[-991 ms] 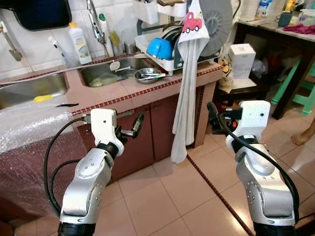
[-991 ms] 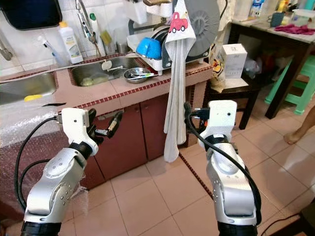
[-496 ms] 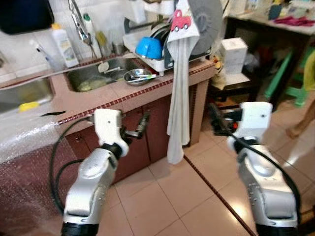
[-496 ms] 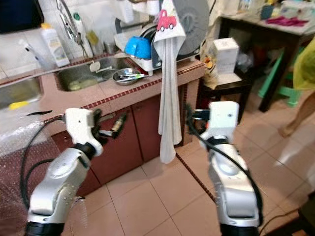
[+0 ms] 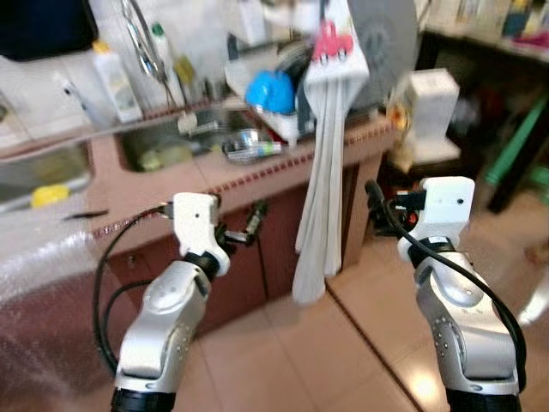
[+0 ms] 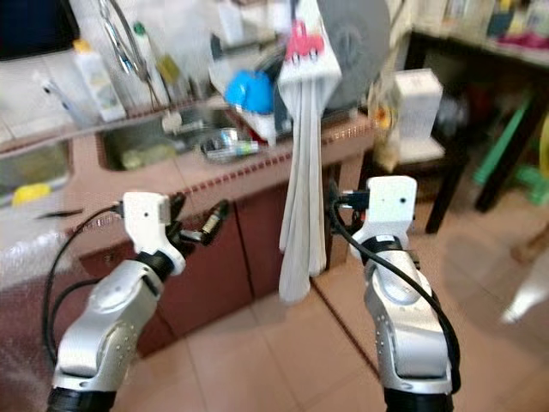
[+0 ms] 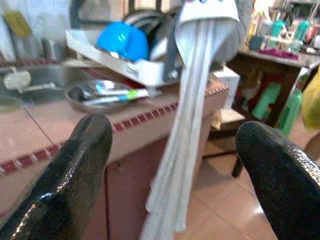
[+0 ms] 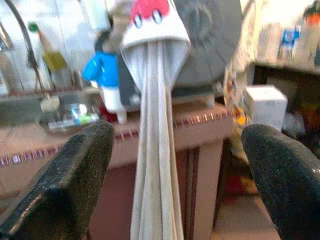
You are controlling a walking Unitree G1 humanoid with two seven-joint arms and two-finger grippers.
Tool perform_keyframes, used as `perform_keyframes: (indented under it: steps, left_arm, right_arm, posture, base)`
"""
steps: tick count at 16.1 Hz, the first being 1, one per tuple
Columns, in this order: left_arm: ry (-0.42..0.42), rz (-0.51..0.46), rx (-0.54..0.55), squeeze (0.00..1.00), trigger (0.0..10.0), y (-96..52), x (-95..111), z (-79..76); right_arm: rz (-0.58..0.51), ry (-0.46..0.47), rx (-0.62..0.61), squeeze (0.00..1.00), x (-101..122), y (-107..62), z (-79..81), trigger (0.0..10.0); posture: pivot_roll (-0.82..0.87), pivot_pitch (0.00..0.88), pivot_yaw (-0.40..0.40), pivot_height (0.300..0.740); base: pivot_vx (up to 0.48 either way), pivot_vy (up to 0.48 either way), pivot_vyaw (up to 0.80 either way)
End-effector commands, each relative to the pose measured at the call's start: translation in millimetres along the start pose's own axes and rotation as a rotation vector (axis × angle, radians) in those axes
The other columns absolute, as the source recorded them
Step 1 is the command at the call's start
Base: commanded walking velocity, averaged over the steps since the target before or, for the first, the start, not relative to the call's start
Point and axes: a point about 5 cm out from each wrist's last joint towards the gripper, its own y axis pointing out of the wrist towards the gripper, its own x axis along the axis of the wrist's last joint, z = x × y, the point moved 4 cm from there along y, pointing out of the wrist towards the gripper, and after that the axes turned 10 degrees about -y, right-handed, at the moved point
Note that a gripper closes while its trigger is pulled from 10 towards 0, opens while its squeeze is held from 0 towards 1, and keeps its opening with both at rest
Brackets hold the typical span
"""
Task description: Kitchen organization
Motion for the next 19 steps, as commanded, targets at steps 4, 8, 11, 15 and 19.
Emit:
perform_keyframes:
  steps: [4, 8, 11, 15, 19]
  left_arm:
    - [0.029, -0.009, 0.017, 0.0, 10.0, -2.3, 6.2, 9.4]
    - [0.023, 0.006, 0.068, 0.0, 10.0, -2.1, 0.6, 16.2]
    - [0.026, 0.009, 0.064, 0.0, 10.0, -2.8, -0.5, 16.5]
    - [0.027, 0.009, 0.059, 0.0, 10.0, -3.1, -1.2, 14.5]
    - [0.032, 0.03, 0.056, 0.0, 10.0, -3.5, -5.9, 15.7]
  right_arm:
    - [-0.021, 0.015, 0.027, 0.0, 5.6, 0.4, 11.3, 10.0]
    - [-0.02, 0.014, 0.041, 0.0, 4.4, 1.3, 14.0, 10.0]
    - [-0.016, 0.012, 0.049, 0.0, 3.5, 1.2, 16.2, 10.0]
    - [-0.017, 0.004, 0.049, 0.0, 3.1, 1.5, 15.5, 10.0]
    - [-0.011, 0.003, 0.049, 0.0, -0.4, -0.1, 17.7, 10.0]
  posture:
    - [0.03, 0.0, 0.088, 0.74]
    - [0.03, 0.0, 0.085, 0.74]
    - [0.03, 0.0, 0.081, 0.74]
    - [0.03, 0.0, 0.085, 0.74]
    - [0.03, 0.0, 0.093, 0.74]
  base:
    - [0.366, 0.0, 0.0]
    - [0.09, 0.0, 0.0]
    - [0.0, 0.0, 0.0]
    - [0.0, 0.0, 0.11]
    - [0.0, 0.0, 0.68]
